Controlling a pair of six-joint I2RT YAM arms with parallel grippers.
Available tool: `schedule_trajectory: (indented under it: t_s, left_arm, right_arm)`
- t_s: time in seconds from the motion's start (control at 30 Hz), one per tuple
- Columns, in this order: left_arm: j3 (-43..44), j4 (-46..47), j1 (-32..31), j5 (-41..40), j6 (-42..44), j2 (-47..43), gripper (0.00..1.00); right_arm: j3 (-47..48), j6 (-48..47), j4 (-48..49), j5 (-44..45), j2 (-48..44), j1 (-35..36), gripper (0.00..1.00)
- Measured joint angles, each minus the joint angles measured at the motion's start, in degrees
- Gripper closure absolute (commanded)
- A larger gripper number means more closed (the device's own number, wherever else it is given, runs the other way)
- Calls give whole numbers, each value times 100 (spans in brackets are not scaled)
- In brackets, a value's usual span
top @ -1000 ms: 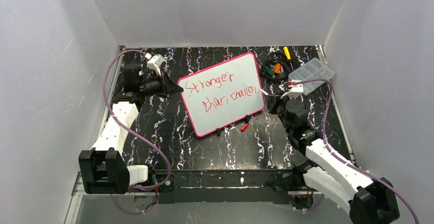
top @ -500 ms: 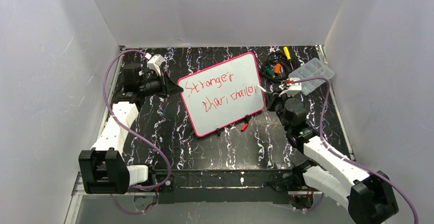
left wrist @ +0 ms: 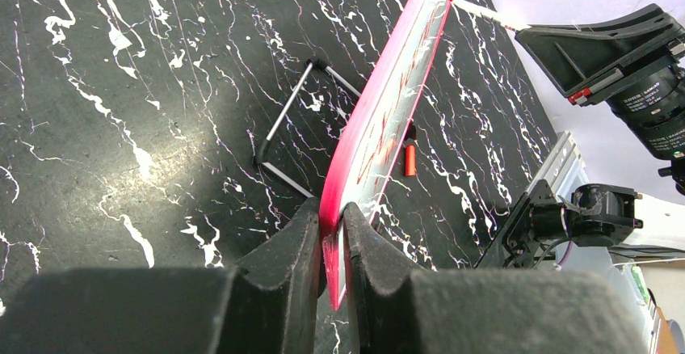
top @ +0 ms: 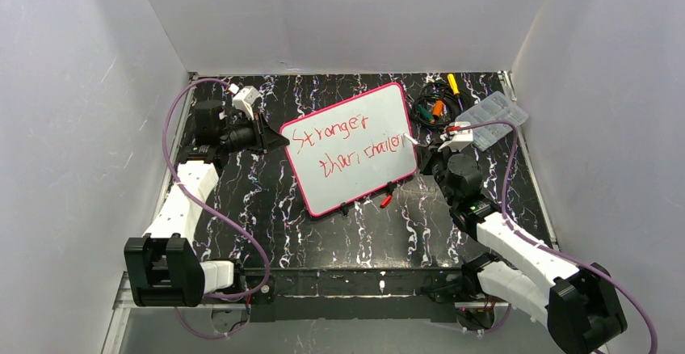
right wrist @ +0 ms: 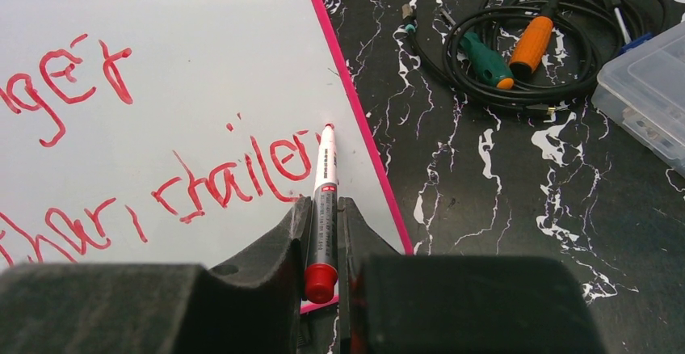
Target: Write a sentence on the whiteboard
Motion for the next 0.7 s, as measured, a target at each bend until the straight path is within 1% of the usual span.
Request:
schedule_trajectory:
  t_s: [0.43,0.7]
  left_arm:
    - [0,0,0,0,0,0,100]
    - [0,0,0,4,0,0,100]
  right_arm:
    - [-83,155,-179,-96,-131,-2,99]
    - [-83,184,-420,136,-205,-2,99]
